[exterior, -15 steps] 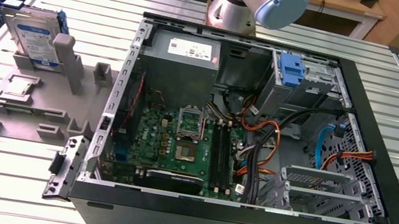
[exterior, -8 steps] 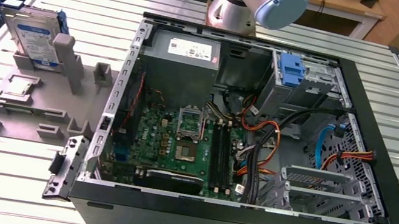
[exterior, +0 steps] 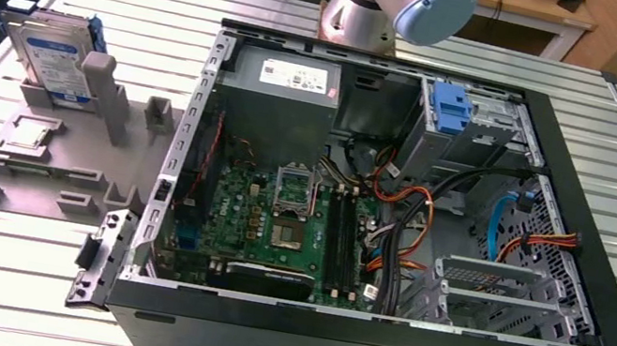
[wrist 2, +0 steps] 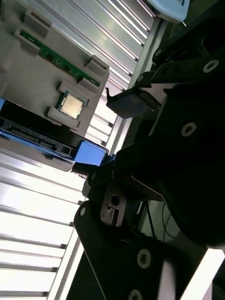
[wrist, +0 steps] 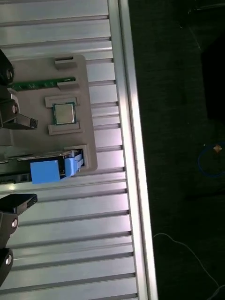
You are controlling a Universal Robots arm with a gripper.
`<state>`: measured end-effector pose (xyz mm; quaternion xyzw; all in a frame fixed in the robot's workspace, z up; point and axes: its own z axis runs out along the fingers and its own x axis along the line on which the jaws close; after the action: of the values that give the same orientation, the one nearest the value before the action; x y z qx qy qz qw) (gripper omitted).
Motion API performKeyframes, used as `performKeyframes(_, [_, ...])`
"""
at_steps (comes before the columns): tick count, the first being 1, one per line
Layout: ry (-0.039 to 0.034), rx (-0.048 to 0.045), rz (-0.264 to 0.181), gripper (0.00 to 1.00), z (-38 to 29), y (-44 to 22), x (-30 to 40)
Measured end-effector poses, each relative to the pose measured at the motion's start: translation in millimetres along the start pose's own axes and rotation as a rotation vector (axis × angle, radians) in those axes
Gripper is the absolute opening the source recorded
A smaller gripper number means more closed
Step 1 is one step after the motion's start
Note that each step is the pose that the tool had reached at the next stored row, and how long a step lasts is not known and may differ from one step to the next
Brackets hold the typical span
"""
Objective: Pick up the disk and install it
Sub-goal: 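Pick up the disk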
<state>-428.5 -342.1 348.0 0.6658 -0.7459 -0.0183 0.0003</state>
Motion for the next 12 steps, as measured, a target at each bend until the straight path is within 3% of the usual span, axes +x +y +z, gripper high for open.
performKeyframes(7, [-0.0087, -0.0037, -0.102, 0.65, 8.1, -0.1, 0.2])
performKeyframes(12, [-0.0152, -0.0045, -0.115, 0.65, 12.6, 3.1, 0.6])
